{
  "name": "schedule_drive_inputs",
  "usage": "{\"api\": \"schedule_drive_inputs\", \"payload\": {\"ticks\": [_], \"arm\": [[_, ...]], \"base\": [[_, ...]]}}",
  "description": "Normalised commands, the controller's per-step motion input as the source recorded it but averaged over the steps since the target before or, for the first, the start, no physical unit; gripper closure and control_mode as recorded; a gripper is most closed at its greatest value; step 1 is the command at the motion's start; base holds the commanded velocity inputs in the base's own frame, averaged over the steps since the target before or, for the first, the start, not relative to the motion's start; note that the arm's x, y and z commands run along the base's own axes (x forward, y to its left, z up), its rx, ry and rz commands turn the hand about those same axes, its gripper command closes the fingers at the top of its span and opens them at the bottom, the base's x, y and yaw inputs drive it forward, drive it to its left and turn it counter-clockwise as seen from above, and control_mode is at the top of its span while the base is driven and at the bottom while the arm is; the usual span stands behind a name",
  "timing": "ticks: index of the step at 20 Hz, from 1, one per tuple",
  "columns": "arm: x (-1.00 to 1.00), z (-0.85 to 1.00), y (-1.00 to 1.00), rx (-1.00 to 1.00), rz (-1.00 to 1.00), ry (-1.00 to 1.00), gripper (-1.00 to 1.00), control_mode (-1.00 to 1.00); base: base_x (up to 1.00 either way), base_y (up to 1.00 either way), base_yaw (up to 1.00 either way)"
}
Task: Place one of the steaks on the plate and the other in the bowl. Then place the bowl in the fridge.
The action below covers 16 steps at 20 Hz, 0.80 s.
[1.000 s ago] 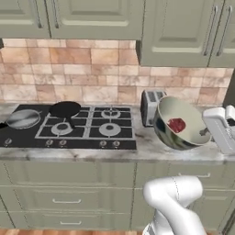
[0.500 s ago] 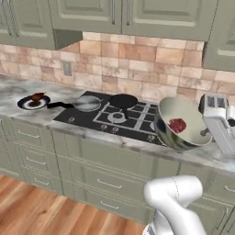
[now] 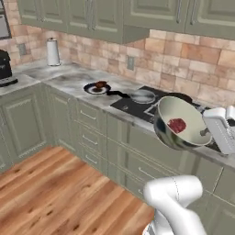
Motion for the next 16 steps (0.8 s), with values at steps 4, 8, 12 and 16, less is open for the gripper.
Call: {"api": "schedule_drive_inputs", "payload": {"ticks": [4,8,12,16], "arm": [[0.0,0.0,0.0,0.0,0.0,0.0,1.0,1.0],[0.0,0.0,0.0,0.0,0.0,0.0,1.0,1.0],[0.0,0.0,0.0,0.0,0.0,0.0,1.0,1.0],[0.0,0.0,0.0,0.0,0.0,0.0,1.0,1.0]], "base": [[-0.26,0.34,0.52],[-0.23,0.31,0.5],[-0.02,0.24,0.44],[0.0,0.3,0.41]]}}
